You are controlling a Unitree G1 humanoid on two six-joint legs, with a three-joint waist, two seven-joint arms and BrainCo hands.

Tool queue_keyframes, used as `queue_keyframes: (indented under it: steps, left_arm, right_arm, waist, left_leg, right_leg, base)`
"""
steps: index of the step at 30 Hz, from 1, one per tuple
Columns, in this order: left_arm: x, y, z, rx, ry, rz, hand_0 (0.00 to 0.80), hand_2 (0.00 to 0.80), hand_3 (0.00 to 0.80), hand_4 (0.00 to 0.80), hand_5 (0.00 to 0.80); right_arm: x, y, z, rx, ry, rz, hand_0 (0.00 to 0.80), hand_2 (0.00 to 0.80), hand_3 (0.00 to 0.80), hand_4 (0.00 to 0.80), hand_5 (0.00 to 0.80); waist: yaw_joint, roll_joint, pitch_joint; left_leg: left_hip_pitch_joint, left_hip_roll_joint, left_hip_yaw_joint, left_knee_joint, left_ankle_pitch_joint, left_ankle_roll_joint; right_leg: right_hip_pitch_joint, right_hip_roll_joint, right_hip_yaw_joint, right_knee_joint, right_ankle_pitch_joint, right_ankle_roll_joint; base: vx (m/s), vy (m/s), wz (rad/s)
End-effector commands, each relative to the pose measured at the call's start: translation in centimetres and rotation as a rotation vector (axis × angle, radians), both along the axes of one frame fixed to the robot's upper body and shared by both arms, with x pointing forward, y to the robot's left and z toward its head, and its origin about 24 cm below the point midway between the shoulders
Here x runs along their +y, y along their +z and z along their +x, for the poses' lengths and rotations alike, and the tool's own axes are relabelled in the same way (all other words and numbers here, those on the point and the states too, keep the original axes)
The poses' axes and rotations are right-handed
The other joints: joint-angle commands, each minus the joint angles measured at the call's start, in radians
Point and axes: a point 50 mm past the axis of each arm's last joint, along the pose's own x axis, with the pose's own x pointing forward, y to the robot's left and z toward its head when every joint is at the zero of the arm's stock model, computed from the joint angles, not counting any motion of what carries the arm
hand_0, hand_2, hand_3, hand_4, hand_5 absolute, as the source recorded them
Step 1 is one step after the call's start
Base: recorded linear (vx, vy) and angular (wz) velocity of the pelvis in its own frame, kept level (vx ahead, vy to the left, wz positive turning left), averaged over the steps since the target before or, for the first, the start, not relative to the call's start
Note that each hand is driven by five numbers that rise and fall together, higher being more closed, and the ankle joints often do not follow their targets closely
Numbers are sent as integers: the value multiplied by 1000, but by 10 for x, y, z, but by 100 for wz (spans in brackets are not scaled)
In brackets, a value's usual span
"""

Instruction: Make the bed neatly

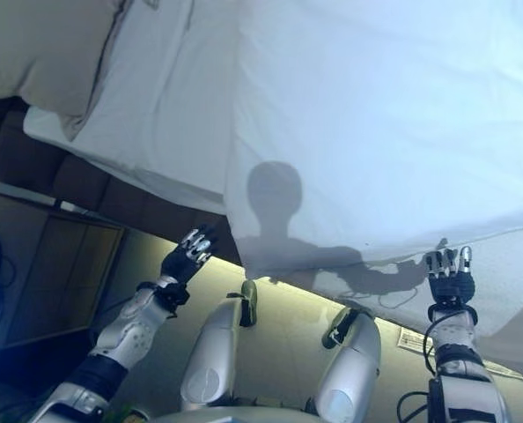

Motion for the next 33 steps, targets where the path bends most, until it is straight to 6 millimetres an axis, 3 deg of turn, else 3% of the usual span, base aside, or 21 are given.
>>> queue_keyframes:
  steps: [1,6,12,15,22,25,28,33]
  left_arm:
    - [-8,7,-2,-68,-34,-55,0,0,0,0,0]
    - [-15,6,-2,-64,-39,-64,0,0,0,0,0]
    - [-22,6,-2,-63,-36,-77,0,0,0,0,0]
    - [-24,7,-2,-63,-41,-84,0,0,0,0,0]
    - [-26,4,-9,-49,-68,-113,0,0,0,0,0]
    - [-23,1,-11,-46,-69,-108,0,0,0,0,0]
    - [-19,-1,-14,-45,-64,-92,0,0,0,0,0]
    - [-13,-5,-17,-40,-36,-53,0,0,0,0,0]
  right_arm:
    - [-25,11,-10,-42,-81,29,0,0,0,0,0]
    - [-30,13,-10,2,-83,35,0,0,0,0,0]
    - [-44,32,-5,-40,-65,10,0,0,0,0,0]
    - [-47,45,4,-63,-23,-51,800,800,800,800,800]
    - [-57,83,20,-118,68,-164,800,800,800,800,800]
    - [-56,89,23,-135,88,-161,800,800,800,800,800]
    - [-54,81,21,-125,92,-130,800,800,800,800,800]
    - [-44,50,8,8,114,-173,800,800,800,800,800]
  waist:
    - [30,26,-26]
    - [33,35,-34]
    - [32,58,-35]
    - [33,62,-36]
    - [37,73,-48]
    - [41,67,-50]
    - [45,52,-54]
    - [50,16,-70]
  left_leg:
    - [17,57,-48,-34,-15,29]
    - [8,52,-45,-23,-17,31]
    - [4,41,-39,-33,-8,33]
    - [10,36,-35,-42,-6,34]
    - [39,26,-25,-63,1,37]
    - [48,28,-26,-63,-1,38]
    - [65,35,-26,-64,-3,39]
    - [129,43,-25,-84,-2,46]
  right_leg:
    - [-31,-75,100,-299,403,158]
    - [-54,-78,113,-277,397,156]
    - [-76,-79,124,-273,399,153]
    - [-78,-82,125,-276,400,153]
    - [-63,-90,126,-282,400,152]
    - [-52,-91,122,-280,398,152]
    - [-25,-91,110,-286,399,152]
    - [67,-84,77,-336,417,157]
  base:
    - [36,29,4]
    - [25,33,5]
    - [-11,44,7]
    - [7,34,4]
    - [34,45,3]
    - [8,-14,0]
    - [34,-66,5]
    - [59,-97,4]
